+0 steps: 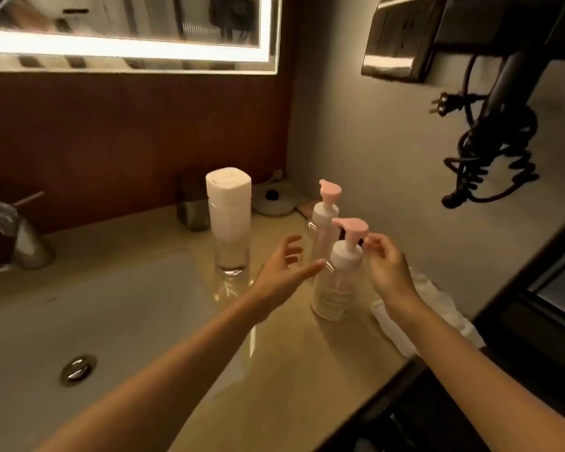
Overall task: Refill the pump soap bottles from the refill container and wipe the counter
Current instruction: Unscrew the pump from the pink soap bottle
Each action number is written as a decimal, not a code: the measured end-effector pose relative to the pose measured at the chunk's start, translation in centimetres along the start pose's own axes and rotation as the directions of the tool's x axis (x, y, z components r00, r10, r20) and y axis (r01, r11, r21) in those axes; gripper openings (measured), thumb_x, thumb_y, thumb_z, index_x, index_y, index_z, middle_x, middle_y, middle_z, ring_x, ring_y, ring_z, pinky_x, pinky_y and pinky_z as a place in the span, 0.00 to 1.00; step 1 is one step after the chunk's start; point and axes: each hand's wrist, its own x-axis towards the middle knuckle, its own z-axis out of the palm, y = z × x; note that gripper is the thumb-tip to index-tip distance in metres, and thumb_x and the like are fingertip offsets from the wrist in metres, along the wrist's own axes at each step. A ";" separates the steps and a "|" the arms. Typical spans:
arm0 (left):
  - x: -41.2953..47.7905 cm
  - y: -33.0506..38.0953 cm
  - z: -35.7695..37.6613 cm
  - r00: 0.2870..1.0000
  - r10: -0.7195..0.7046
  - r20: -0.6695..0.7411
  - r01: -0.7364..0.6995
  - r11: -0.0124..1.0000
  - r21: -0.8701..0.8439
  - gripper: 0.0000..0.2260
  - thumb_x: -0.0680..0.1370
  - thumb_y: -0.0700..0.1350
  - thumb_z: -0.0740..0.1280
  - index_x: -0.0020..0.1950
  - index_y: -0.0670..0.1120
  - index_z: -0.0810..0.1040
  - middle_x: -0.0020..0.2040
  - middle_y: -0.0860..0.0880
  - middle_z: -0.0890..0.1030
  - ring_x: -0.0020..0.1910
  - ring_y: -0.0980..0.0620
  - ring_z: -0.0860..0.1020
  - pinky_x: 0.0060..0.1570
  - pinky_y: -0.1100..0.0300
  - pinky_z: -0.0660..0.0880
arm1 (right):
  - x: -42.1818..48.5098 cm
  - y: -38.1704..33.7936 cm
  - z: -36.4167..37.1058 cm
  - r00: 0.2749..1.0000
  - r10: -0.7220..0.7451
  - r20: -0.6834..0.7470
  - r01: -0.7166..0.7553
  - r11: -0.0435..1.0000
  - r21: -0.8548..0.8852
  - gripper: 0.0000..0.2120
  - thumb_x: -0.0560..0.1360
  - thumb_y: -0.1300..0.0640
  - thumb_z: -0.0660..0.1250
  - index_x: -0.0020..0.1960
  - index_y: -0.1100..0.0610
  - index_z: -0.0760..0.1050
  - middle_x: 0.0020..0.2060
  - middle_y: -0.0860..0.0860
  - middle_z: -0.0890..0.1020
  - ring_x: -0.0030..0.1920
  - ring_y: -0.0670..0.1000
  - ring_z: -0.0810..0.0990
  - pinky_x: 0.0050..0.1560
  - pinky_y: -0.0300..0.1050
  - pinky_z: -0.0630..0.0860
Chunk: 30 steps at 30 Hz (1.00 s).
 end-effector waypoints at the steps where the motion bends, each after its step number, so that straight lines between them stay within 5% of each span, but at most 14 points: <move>1: 0.1 -0.6 0.5 0.999 0.018 0.040 -0.019 0.999 0.035 0.34 0.70 0.54 0.72 0.72 0.54 0.60 0.67 0.51 0.69 0.62 0.55 0.69 0.56 0.60 0.70 | -0.2 0.4 0.4 0.999 -0.016 0.031 0.016 1.000 0.014 0.10 0.80 0.56 0.55 0.56 0.55 0.74 0.48 0.50 0.77 0.48 0.49 0.74 0.47 0.44 0.69; 6: 0.0 -3.3 2.4 0.977 0.138 0.161 -0.158 0.980 0.119 0.37 0.70 0.47 0.73 0.74 0.53 0.57 0.69 0.52 0.67 0.64 0.58 0.66 0.47 0.76 0.64 | -0.6 1.2 1.3 0.997 -0.066 0.050 0.063 0.996 0.060 0.08 0.80 0.54 0.55 0.53 0.49 0.73 0.50 0.49 0.77 0.51 0.49 0.75 0.52 0.48 0.73; 9: -1.0 -3.8 2.1 0.969 0.202 0.141 -0.217 0.972 0.094 0.35 0.70 0.44 0.73 0.73 0.51 0.60 0.62 0.55 0.71 0.60 0.60 0.69 0.41 0.83 0.65 | -1.5 1.2 1.7 0.993 -0.102 0.050 0.099 0.993 0.064 0.08 0.80 0.54 0.56 0.48 0.46 0.73 0.50 0.49 0.78 0.55 0.53 0.76 0.59 0.55 0.73; 13: -3.9 -4.3 0.8 0.968 0.244 0.051 -0.248 0.963 0.106 0.34 0.69 0.45 0.75 0.70 0.52 0.62 0.59 0.54 0.72 0.58 0.56 0.72 0.47 0.68 0.71 | -4.6 0.4 2.5 0.981 -0.168 0.099 0.159 0.983 0.093 0.12 0.80 0.54 0.57 0.41 0.47 0.74 0.46 0.51 0.79 0.53 0.56 0.77 0.56 0.57 0.74; 22: -14.9 -5.6 -3.8 0.976 0.211 -0.060 -0.203 0.973 0.112 0.33 0.67 0.46 0.75 0.66 0.54 0.61 0.61 0.52 0.71 0.59 0.53 0.73 0.55 0.58 0.73 | -15.0 -1.8 5.9 0.914 -0.292 0.281 0.258 0.954 0.154 0.12 0.81 0.53 0.53 0.59 0.52 0.72 0.43 0.45 0.76 0.44 0.43 0.74 0.45 0.36 0.71; 27: -20.3 -6.0 -6.2 0.970 0.198 -0.143 -0.184 0.977 0.107 0.32 0.67 0.45 0.75 0.65 0.54 0.60 0.61 0.50 0.72 0.59 0.51 0.73 0.60 0.50 0.72 | -19.9 -3.3 8.0 0.879 -0.341 0.333 0.302 0.939 0.164 0.11 0.81 0.53 0.53 0.49 0.52 0.73 0.44 0.53 0.78 0.46 0.50 0.75 0.51 0.50 0.73; 30: -22.2 -6.4 -7.3 0.958 0.204 -0.202 -0.185 0.977 0.108 0.32 0.67 0.44 0.75 0.65 0.54 0.61 0.60 0.50 0.73 0.59 0.50 0.74 0.60 0.49 0.72 | -21.6 -3.7 9.0 0.855 -0.359 0.374 0.305 0.932 0.196 0.10 0.81 0.52 0.53 0.49 0.52 0.73 0.45 0.53 0.78 0.47 0.52 0.75 0.50 0.50 0.74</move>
